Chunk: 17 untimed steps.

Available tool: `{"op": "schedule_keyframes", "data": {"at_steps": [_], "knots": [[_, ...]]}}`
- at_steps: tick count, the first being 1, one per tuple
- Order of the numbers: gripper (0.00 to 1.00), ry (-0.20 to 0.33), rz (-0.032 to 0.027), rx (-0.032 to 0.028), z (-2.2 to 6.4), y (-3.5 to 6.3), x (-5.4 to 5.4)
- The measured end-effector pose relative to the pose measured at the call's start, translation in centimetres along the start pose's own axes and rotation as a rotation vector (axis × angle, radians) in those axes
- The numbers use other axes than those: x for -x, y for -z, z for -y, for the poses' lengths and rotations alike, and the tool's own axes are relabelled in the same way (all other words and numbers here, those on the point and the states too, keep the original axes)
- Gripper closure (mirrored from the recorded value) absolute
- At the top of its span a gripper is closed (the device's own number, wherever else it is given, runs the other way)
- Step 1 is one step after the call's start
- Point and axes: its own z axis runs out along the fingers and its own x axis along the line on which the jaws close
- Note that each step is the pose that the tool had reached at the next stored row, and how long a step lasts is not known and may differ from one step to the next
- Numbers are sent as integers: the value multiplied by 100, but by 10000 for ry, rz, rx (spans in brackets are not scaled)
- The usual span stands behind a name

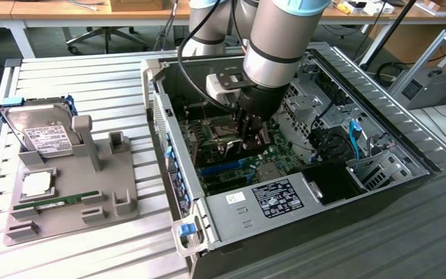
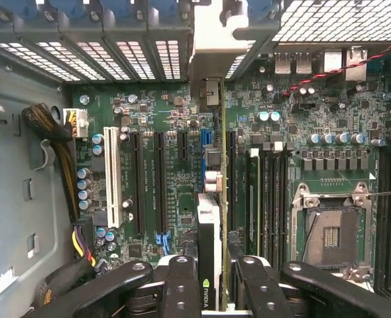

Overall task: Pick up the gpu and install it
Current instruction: 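Insert the gpu into the slot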

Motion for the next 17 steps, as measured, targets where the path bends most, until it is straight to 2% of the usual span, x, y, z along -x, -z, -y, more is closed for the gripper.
{"op": "schedule_keyframes", "data": {"at_steps": [2,6,17], "knots": [[73,0,2,0,-2,-1,1],[73,0,1,0,-65,-1,0],[73,0,2,-1,-85,-1,-19]]}}
